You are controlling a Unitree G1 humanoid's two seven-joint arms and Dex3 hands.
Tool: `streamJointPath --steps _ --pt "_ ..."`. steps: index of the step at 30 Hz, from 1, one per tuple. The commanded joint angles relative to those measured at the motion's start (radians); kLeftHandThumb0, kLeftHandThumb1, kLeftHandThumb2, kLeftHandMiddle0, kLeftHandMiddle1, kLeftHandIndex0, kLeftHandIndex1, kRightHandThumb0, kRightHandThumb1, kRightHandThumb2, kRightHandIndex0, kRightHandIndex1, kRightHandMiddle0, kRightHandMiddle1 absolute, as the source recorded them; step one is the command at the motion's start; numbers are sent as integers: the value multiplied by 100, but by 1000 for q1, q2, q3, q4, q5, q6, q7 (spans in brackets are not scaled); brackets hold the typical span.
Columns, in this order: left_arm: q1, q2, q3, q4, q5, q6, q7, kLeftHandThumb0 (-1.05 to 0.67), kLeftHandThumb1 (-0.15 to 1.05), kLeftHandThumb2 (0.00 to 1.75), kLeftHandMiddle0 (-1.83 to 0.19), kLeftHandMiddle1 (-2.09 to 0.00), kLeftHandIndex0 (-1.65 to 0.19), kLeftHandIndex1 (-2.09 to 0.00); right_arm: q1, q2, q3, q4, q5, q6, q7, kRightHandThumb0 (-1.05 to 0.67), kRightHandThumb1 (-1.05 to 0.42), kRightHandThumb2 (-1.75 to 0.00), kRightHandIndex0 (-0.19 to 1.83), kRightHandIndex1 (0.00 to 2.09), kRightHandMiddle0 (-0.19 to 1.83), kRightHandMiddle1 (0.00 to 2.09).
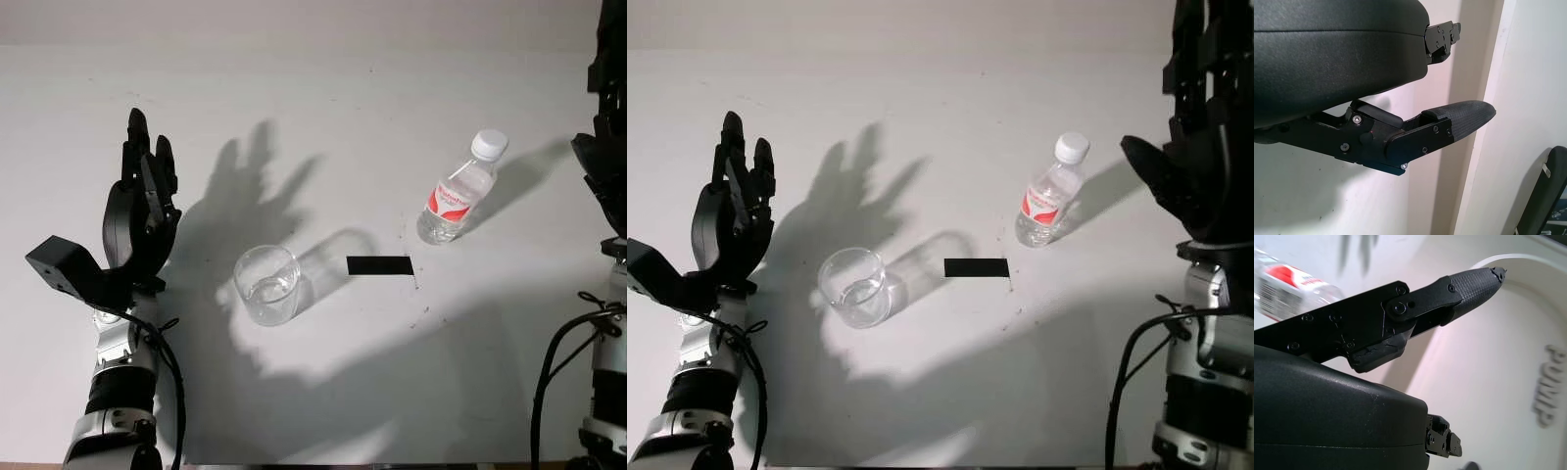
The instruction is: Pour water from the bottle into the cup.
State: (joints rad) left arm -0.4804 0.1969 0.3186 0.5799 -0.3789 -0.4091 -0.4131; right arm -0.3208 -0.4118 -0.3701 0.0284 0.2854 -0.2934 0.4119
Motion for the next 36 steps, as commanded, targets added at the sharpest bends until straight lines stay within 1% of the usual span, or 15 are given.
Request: streamJointPath --steps 1,3,6,10,12,13,16,17,23,24,25,29,36 --pt "8 0 8 11 -6 -6 -6 -73 105 74 19 0 19 0 35 2 9 -26 -7 16 -12 -97 -98 -4 -19 0 -19 0" --pt "12 0 8 1 -6 0 -1 -73 105 73 19 0 19 0 49 12 16 13 -13 32 -30 -96 -97 -4 -19 0 -19 0" --pt "16 2 9 -7 -7 6 -1 -73 105 74 19 0 19 0 57 30 19 81 -12 62 -61 -99 -100 -6 -19 0 -19 0" --pt "24 7 11 -23 -2 19 5 -73 105 74 19 0 19 0 64 39 23 147 -18 67 -78 -98 -101 -6 -19 0 -19 0" --pt "27 11 10 -31 0 25 7 -73 105 74 19 0 19 0 66 47 22 198 -15 60 -80 -95 -100 -6 -19 0 -19 0" --pt "28 12 10 -33 3 25 8 -73 105 74 19 0 19 0 64 51 20 222 -8 58 -76 -94 -100 -6 -19 0 -19 0" --pt "32 15 9 -41 3 31 8 -73 105 74 19 0 19 0 62 78 1 271 68 103 -53 -90 -100 -5 -19 0 -19 0" --pt "32 16 10 -41 1 30 3 -73 105 75 19 0 19 0 63 81 -2 286 76 106 -50 -93 -101 -6 -19 0 -19 0" --pt "33 21 17 -41 -13 32 -17 -72 105 77 19 0 19 0 46 82 -8 430 82 66 -19 -90 -100 -5 -19 0 -19 0" --pt "34 22 18 -43 -11 34 -15 -71 105 77 19 0 19 0 44 82 -5 441 77 61 -18 -94 -100 -5 -19 0 -19 0" --pt "34 22 18 -44 -10 34 -14 -71 105 77 19 0 19 0 43 82 -2 449 73 56 -18 -97 -100 -5 -19 0 -19 0" --pt "33 23 16 -51 -10 42 -11 -70 105 77 19 0 19 0 59 85 25 409 48 71 -31 -103 -100 -5 -19 0 -19 0" --pt "33 25 16 -56 -10 46 -15 -70 105 77 19 0 19 0 74 93 51 368 47 96 -12 -104 -97 -5 -19 0 -19 0"
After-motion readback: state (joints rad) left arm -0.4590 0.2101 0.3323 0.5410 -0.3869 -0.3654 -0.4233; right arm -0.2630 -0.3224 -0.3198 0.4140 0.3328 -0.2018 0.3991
